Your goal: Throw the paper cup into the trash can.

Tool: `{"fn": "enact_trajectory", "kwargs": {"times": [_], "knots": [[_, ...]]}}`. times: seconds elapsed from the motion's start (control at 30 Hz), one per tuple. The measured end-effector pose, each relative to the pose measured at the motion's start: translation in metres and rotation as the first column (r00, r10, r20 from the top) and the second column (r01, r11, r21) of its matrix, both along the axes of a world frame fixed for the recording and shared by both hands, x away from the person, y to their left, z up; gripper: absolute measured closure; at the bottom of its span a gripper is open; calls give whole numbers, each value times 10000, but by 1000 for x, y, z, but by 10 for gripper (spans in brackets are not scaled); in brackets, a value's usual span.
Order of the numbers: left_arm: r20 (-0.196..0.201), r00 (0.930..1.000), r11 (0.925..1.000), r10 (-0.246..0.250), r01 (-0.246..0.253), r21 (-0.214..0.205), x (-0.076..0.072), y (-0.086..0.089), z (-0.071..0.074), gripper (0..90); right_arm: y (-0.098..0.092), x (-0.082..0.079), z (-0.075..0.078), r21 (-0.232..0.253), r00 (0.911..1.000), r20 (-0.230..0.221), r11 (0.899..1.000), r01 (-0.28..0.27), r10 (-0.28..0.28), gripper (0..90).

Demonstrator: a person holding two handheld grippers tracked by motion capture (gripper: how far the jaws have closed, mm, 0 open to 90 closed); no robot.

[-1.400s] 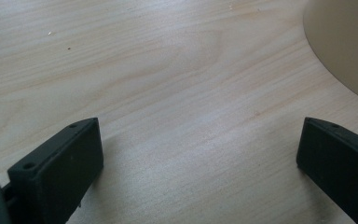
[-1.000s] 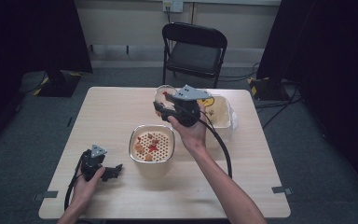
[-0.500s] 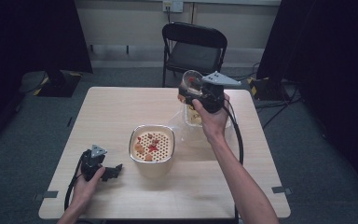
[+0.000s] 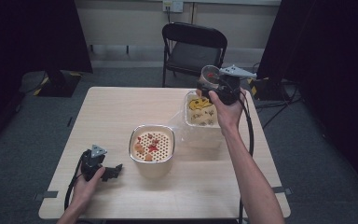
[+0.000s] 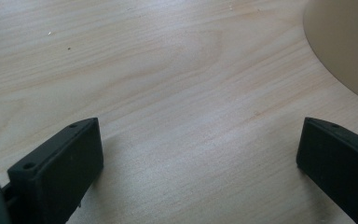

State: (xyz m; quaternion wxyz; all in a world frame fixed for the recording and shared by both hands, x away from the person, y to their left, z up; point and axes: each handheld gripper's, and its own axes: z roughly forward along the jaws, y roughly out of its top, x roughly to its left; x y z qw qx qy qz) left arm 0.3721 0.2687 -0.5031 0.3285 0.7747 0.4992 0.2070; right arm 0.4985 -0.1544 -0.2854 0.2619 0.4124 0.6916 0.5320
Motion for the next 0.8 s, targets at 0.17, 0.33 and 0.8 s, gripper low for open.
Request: {"fn": "enact_trajectory", "kwargs": {"times": [0.17, 0.33, 0.8], "knots": [[12, 10000, 10000, 12, -12, -13, 0, 0, 0, 0, -6, 10, -5, -11, 9988, -449, 9998, 186, -187, 203], [5, 10000, 10000, 7, -7, -7, 0, 0, 0, 0, -8, 14, -12, 62, 9970, -764, 9999, 126, -121, 159], [-7, 10000, 10000, -5, 5, 26, 0, 0, 0, 0, -10, -26, -21, -314, 9985, -497, 9993, -225, 209, 153]]}}
